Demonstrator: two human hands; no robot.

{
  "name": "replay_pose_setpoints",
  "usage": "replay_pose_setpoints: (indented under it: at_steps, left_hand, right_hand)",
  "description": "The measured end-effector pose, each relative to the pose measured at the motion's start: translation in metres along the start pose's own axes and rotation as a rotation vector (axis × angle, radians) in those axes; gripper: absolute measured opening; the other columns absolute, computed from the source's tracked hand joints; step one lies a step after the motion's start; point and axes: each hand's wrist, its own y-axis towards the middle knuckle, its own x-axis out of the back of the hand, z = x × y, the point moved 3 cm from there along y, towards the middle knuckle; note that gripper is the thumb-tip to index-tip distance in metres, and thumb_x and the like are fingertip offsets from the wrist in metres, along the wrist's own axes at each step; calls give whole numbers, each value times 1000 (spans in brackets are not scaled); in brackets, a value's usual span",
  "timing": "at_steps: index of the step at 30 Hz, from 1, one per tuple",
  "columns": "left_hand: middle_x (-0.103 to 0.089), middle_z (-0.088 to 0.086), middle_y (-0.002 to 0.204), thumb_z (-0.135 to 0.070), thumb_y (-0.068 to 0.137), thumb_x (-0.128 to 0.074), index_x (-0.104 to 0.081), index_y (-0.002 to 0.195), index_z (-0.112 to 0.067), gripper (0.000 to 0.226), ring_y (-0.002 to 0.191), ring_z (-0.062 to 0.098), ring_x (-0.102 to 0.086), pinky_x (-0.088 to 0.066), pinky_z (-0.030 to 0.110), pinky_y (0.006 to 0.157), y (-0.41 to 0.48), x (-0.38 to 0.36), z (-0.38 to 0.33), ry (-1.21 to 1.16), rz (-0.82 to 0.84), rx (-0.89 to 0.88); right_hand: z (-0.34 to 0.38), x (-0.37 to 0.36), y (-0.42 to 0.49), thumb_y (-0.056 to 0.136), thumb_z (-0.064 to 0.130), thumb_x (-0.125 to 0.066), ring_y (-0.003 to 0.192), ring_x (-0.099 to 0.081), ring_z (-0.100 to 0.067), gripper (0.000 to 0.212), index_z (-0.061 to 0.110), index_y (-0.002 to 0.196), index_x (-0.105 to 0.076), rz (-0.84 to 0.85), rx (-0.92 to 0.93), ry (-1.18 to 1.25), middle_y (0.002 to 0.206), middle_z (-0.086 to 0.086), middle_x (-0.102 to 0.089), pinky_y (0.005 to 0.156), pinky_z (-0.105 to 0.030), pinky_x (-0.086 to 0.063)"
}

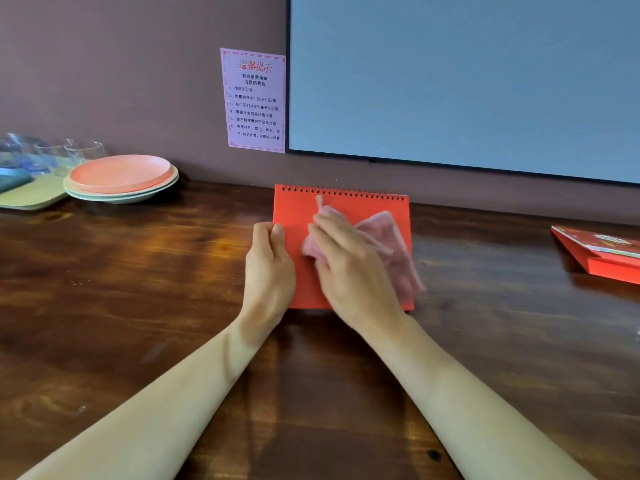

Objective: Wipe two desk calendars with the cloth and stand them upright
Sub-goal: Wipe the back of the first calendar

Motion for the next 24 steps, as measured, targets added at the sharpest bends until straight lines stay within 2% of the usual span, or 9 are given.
replay_pose_setpoints:
  at_steps: [2,4,7,9,12,16,20,23,24]
  left_hand:
    - [-67,-9,91,-34,116,-36,-56,108,-15,29,72,-2,-61,-50,19,65,0,1,1,-10,15,12]
    - [-66,-9,88,-34,116,-36,-55,106,-14,29,68,-4,-59,-48,16,61,-1,3,-1,-9,15,-1]
    - [-62,-8,78,-32,116,-36,-54,103,-13,29,57,-3,-53,-43,16,53,-5,-1,-5,-28,21,-23]
    - [-61,-8,77,-31,116,-36,-54,103,-13,29,57,-1,-51,-43,19,54,-7,-3,-5,-51,27,-19]
    - [-66,-8,86,-26,116,-37,-56,105,-11,27,67,-5,-58,-47,19,63,-5,1,-2,-68,17,9]
    - [-68,-5,92,-19,113,-40,-60,107,-7,24,73,-5,-60,-51,16,71,-1,4,3,-119,31,54]
    - [-61,-5,89,-34,115,-37,-59,108,-14,32,74,8,-54,-49,34,76,5,5,11,-148,-11,149]
    - [-63,1,97,-42,115,-34,-56,102,-24,31,84,16,-59,-58,47,85,9,7,16,-186,-37,260]
    - [-63,2,99,-43,115,-33,-55,100,-26,31,86,18,-60,-59,50,89,9,8,17,-195,-40,285]
  right_hand:
    - [3,-7,3,95,3,-63,145,-48,-26,40,-1,135,-65,71,75,-49,146,-13,-61,124,-47,-31]
    - [-3,-5,10,98,4,-59,147,-46,-25,40,1,138,-63,45,17,-48,148,-11,-59,122,-54,-31]
    - [-12,0,24,101,0,-60,147,-45,-28,37,0,138,-62,-49,-155,16,150,-14,-58,121,-49,-37]
    - [-7,-4,30,106,10,-54,152,-38,-27,37,-1,142,-58,-17,-184,42,154,-15,-53,124,-45,-33]
    - [8,-15,27,110,19,-45,158,-25,-25,47,-1,153,-46,135,-99,99,164,-15,-39,128,-43,-24]
    - [11,-17,16,108,14,-50,157,-27,-23,46,2,153,-48,236,48,146,164,-11,-40,128,-37,-23]
    - [-21,0,-4,104,10,-53,150,-40,-11,38,12,141,-63,145,-132,106,155,3,-53,123,-33,-33]
    - [-36,15,-35,93,27,-55,127,-41,27,37,6,112,-78,73,-243,163,114,25,-64,119,-36,-38]
    - [-36,19,-41,89,23,-59,119,-45,28,31,4,102,-80,66,-240,174,101,29,-61,114,-35,-41]
